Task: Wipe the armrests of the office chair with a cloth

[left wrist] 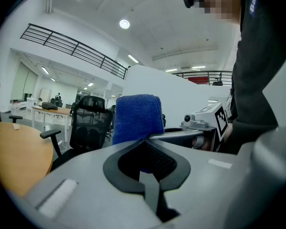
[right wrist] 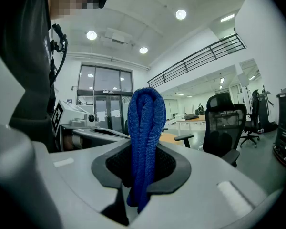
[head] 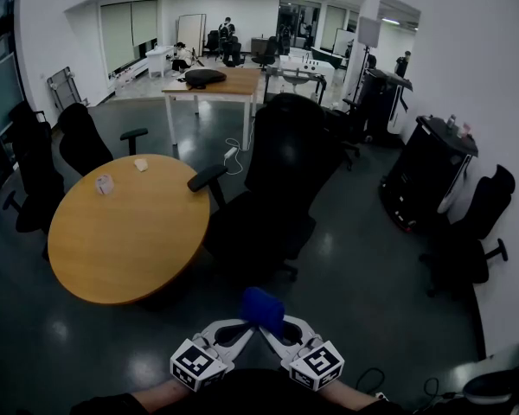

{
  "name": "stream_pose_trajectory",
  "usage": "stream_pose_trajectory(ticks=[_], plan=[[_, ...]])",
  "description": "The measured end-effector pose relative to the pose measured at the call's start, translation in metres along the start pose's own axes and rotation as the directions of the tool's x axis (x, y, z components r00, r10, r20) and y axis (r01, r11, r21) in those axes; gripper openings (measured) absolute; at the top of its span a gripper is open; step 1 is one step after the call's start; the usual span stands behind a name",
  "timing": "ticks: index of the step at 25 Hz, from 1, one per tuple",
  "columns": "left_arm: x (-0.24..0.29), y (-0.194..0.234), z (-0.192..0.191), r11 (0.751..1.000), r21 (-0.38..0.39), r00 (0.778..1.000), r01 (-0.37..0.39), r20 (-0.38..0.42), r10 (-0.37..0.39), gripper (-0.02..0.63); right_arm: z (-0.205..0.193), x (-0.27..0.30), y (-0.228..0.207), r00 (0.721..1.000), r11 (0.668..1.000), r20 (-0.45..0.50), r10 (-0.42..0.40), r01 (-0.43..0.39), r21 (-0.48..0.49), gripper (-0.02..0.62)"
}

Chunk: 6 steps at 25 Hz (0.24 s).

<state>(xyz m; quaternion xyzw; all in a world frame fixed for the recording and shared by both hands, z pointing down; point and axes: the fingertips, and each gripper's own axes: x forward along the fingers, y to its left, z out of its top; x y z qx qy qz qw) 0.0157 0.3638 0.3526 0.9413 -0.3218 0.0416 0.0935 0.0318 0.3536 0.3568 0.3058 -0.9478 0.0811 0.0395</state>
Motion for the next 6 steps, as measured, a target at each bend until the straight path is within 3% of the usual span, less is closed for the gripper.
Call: stream_pose_trajectory(ticks=[6], plan=[[0.0027, 0.0037, 0.0007, 1.0, 0.0, 1.0, -0.01, 0.004, 0.01, 0.014, -0.0001, 0.0001, -0.0062, 1.0, 1.0, 0.005, -0.007, 0.007, 0.004, 0.089]])
